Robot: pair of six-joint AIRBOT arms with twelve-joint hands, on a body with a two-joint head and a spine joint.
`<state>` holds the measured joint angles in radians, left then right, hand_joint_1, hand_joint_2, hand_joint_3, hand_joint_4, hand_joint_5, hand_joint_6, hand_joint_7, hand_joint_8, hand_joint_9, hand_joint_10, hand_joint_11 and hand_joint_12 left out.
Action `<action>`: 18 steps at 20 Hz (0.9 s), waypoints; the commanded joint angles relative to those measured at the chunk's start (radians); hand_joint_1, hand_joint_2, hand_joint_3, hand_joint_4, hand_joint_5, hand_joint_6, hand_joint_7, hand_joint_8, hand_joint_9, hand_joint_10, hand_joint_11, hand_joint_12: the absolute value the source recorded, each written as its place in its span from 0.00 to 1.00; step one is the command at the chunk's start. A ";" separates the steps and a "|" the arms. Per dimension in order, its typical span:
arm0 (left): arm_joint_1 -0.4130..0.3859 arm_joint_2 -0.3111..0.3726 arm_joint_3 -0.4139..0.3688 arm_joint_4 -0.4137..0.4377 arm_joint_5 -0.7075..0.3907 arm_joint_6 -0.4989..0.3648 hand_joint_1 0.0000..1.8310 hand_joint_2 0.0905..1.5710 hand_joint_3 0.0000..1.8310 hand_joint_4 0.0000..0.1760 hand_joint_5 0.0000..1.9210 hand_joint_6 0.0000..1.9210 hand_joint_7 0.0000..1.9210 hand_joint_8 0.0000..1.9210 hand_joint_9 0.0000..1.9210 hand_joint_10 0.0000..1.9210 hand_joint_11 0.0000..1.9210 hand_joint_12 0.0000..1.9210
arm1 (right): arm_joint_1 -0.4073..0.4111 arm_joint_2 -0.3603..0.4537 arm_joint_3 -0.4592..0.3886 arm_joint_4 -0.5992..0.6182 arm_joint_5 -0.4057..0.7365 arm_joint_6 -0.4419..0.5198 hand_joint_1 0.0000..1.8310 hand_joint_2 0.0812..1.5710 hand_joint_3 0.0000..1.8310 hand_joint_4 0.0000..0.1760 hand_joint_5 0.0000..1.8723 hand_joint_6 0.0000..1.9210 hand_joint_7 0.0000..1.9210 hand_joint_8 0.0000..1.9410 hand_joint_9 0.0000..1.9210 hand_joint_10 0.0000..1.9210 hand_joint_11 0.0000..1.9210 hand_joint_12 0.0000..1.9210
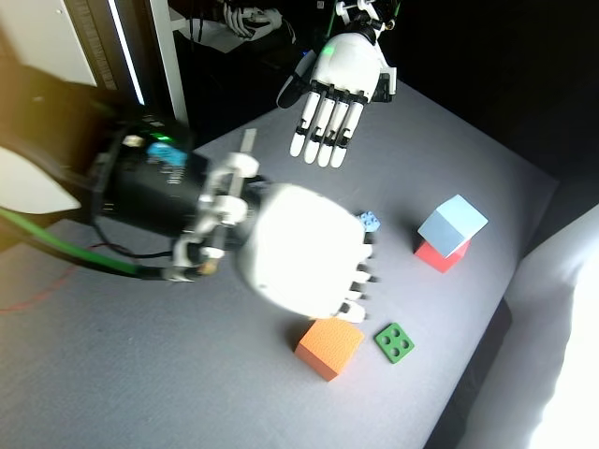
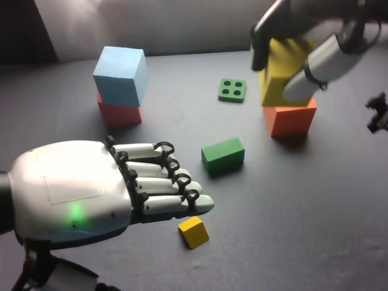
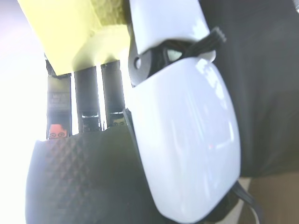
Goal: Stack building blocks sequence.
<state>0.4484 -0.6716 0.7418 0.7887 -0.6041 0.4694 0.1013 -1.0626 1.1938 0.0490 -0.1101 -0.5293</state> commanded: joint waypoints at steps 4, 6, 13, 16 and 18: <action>-0.016 0.003 0.001 -0.034 -0.091 -0.002 0.21 0.62 0.00 0.00 0.06 0.00 0.09 0.00 0.10 0.00 0.00 0.28 | -0.004 -0.026 0.082 0.072 0.067 0.003 0.75 0.71 0.00 0.00 0.46 0.58 0.51 0.48 0.44 0.68 0.27 0.69; -0.017 0.003 0.001 -0.036 -0.091 -0.002 0.21 0.62 0.00 0.00 0.05 0.00 0.09 0.00 0.10 0.00 0.00 0.27 | -0.019 -0.046 0.115 0.080 0.071 0.002 0.75 0.70 0.00 0.00 0.47 0.58 0.52 0.45 0.44 0.67 0.26 0.69; -0.018 0.002 0.002 -0.030 -0.091 -0.002 0.22 0.64 0.00 0.00 0.05 0.00 0.08 0.00 0.08 0.00 0.00 0.23 | -0.070 -0.087 0.191 0.081 0.146 -0.015 0.75 0.71 0.00 0.00 0.44 0.61 0.52 0.46 0.44 0.68 0.27 0.68; -0.018 0.003 0.004 -0.027 -0.091 -0.002 0.22 0.63 0.00 0.00 0.06 0.00 0.09 0.00 0.09 0.00 0.00 0.26 | -0.081 -0.092 0.200 0.080 0.160 -0.015 0.75 0.70 0.00 0.00 0.47 0.57 0.53 0.45 0.44 0.67 0.28 0.67; -0.017 0.003 0.004 -0.025 -0.092 -0.002 0.23 0.63 0.00 0.00 0.06 0.00 0.10 0.00 0.10 0.00 0.00 0.28 | -0.087 -0.092 0.202 0.080 0.161 -0.015 0.67 0.73 0.00 0.00 0.42 0.67 0.48 0.54 0.37 0.41 0.21 0.67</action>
<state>0.4423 -0.6716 0.7460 0.7918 -0.6018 0.4694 0.0071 -1.1683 1.3888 0.1207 -0.0570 -0.5480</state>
